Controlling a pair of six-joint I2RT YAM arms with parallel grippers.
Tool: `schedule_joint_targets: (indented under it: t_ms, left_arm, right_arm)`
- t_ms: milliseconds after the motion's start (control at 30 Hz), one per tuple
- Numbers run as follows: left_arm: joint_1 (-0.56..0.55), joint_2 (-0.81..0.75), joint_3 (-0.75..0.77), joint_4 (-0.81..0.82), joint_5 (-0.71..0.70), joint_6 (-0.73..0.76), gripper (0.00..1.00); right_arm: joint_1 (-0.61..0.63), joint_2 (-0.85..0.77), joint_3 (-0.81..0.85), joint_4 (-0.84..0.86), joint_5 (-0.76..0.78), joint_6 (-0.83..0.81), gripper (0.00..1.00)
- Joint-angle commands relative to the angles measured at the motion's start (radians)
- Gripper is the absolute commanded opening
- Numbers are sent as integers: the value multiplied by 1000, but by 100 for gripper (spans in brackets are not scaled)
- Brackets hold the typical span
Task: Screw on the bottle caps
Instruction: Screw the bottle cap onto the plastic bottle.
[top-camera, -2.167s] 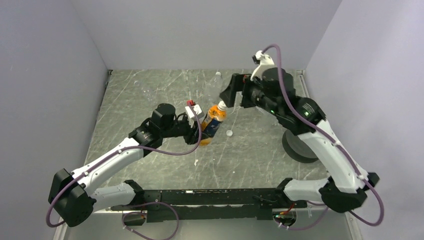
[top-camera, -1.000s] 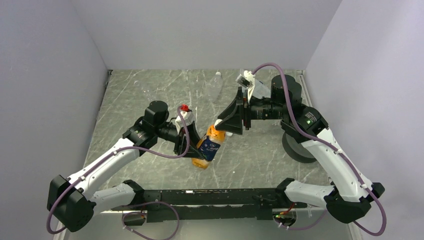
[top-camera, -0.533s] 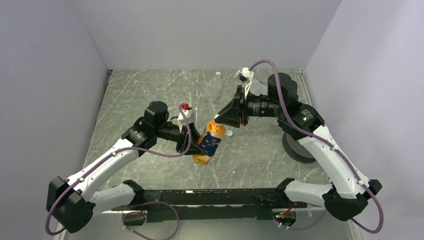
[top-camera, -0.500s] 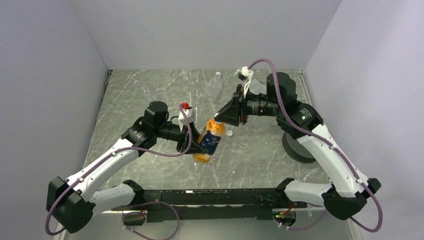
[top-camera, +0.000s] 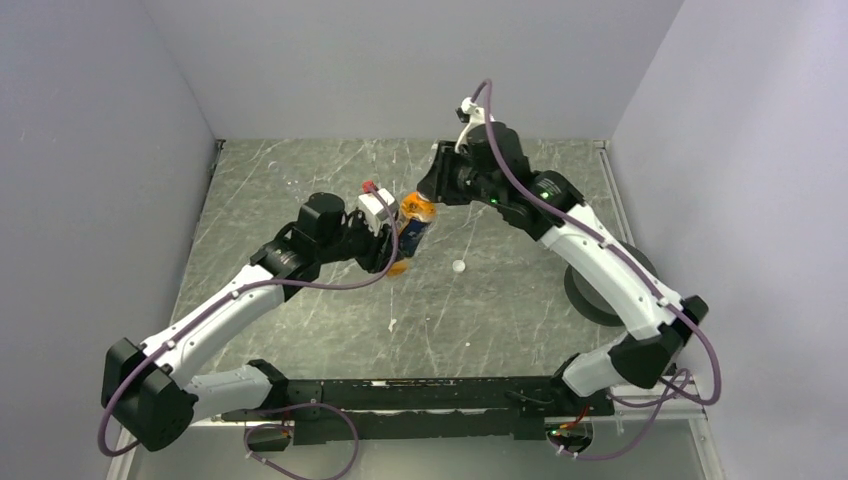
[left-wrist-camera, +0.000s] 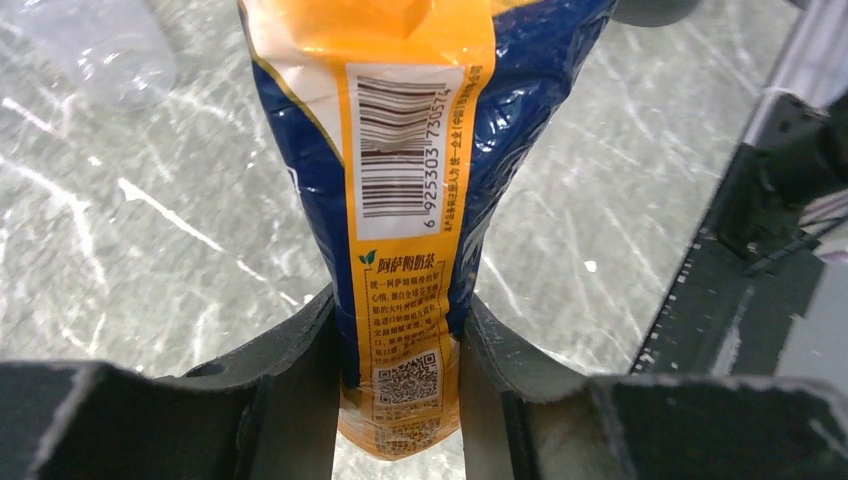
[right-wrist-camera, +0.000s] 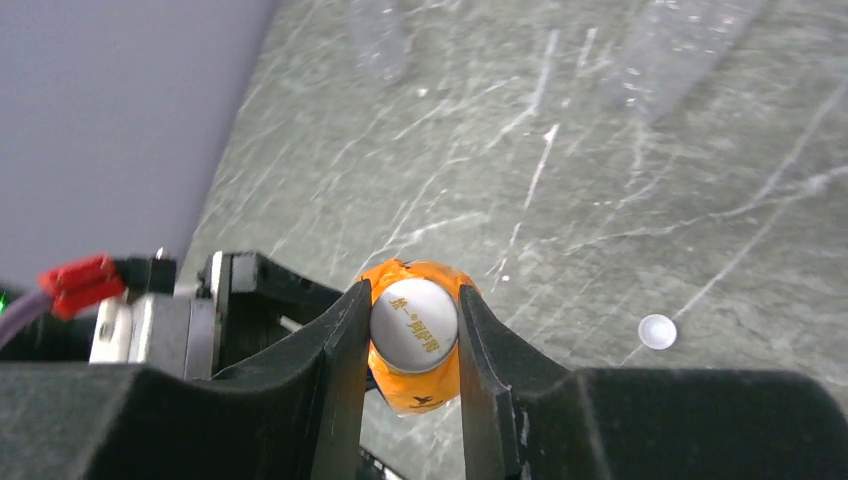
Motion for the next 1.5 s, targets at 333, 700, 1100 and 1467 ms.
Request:
schedule_joint_targets:
  t_ms: [333,700,1100,1467]
  left_arm:
    - [-11,53,26,192,-169,-3,0]
    - [10,-13,-47,113,237,-5,0]
    - [16,-9,-44,238,617,-97,0]
    - [16,32,-86,422,609,-212,0]
  right_arm:
    - [33,35,126,-122,240,101,59]
    - [-187,-241,-103,119,-247,-114,100]
    - [-218,-239,-301,575,-788,-8,100]
    - [-119,-201,-282,583,-743,-41,100]
